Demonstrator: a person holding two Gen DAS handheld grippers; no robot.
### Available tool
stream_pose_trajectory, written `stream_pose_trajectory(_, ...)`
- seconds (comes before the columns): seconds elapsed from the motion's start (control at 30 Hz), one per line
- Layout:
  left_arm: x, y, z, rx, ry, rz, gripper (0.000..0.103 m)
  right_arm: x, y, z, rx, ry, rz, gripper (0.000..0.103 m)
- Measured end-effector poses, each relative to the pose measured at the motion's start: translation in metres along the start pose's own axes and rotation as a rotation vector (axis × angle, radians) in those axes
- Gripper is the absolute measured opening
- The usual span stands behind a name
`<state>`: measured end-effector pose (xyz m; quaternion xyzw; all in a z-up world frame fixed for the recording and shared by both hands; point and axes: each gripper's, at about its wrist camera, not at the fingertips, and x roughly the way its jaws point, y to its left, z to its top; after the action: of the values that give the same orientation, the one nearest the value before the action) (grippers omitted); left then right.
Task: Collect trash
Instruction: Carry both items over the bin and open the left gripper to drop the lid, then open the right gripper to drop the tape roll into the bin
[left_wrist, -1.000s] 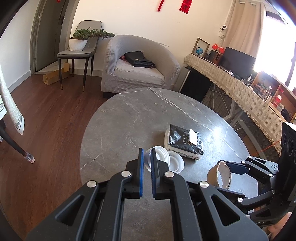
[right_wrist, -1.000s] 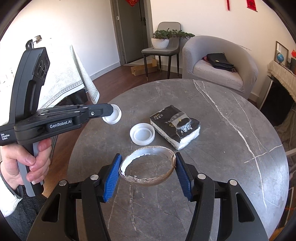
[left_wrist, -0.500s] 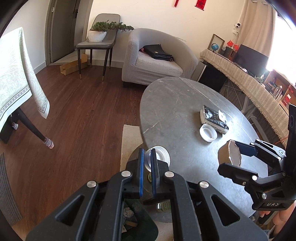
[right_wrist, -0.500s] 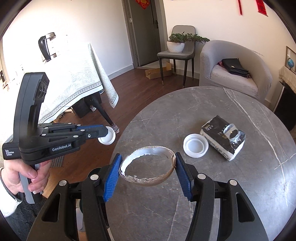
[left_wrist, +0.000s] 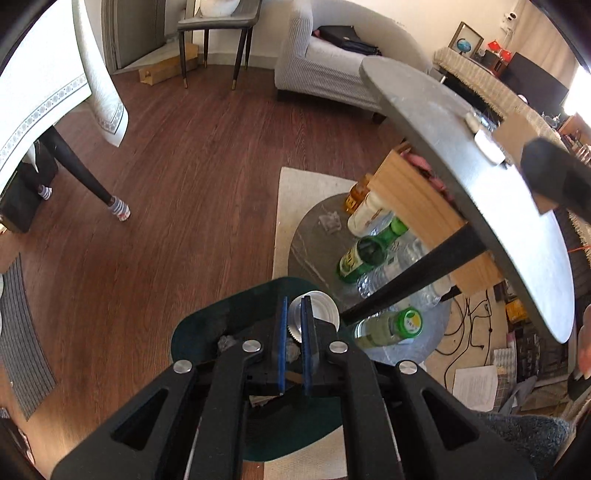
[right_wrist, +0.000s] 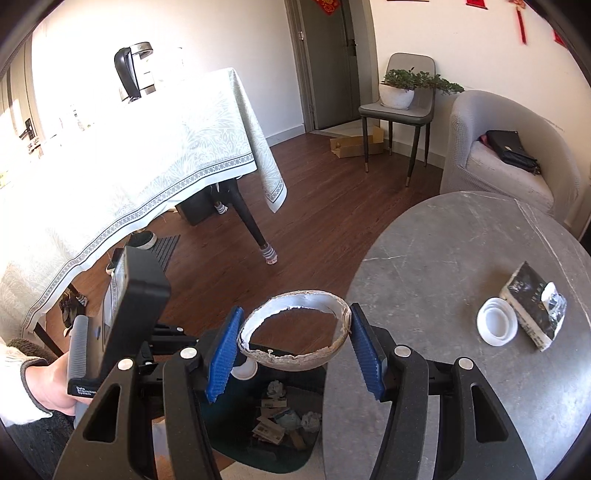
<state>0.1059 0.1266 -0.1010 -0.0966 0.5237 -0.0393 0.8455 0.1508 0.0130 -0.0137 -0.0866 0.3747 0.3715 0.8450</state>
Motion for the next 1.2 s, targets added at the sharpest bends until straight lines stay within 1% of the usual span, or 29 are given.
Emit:
stream_pose_trajectory(0.1,0.010,0.007,-0.011,0.010,0.050,0.010,0.008,0.010,0.010,0.003,-0.016,0.019,0.010,0.059)
stream_pose_trajectory(0.17,0.013,0.013,-0.016,0.011,0.069,0.013,0.009,0.017,0.017,0.005,-0.029,0.031,0.016,0.059)
stream_pose_trajectory(0.27,0.016,0.022,-0.021,0.002,0.086,0.006,0.029,0.027,0.026,0.005,-0.049,0.049,0.021,0.058)
stream_pose_trajectory(0.3,0.014,0.026,-0.023,0.000,0.082,0.010,0.032,0.030,0.029,0.005,-0.054,0.056,0.021,0.058)
stream_pose_trajectory(0.37,0.013,0.032,-0.025,-0.003,0.082,0.009,0.032,0.036,0.032,0.004,-0.063,0.071,0.019,0.058)
stream_pose_trajectory(0.43,0.009,0.040,-0.026,-0.011,0.074,0.011,0.035,0.042,0.035,0.003,-0.068,0.085,0.017,0.058)
stream_pose_trajectory(0.63,-0.005,0.068,-0.028,-0.062,0.041,0.030,0.037,0.064,0.043,-0.006,-0.085,0.149,0.015,0.058)
stream_pose_trajectory(0.83,-0.031,0.090,-0.021,-0.123,-0.036,0.032,0.037,0.091,0.061,-0.020,-0.129,0.230,0.020,0.058)
stream_pose_trajectory(1.0,-0.054,0.099,-0.011,-0.147,-0.113,0.026,0.035,0.118,0.069,-0.039,-0.151,0.321,0.021,0.059)
stream_pose_trajectory(1.07,-0.063,0.101,-0.006,-0.155,-0.141,0.019,0.034,0.131,0.072,-0.048,-0.156,0.375,0.035,0.059)
stream_pose_trajectory(1.13,-0.072,0.102,-0.002,-0.154,-0.171,0.018,0.034,0.141,0.077,-0.059,-0.179,0.415,0.029,0.059)
stream_pose_trajectory(1.2,-0.079,0.101,0.003,-0.155,-0.200,0.010,0.029,0.149,0.079,-0.067,-0.191,0.456,0.028,0.060)
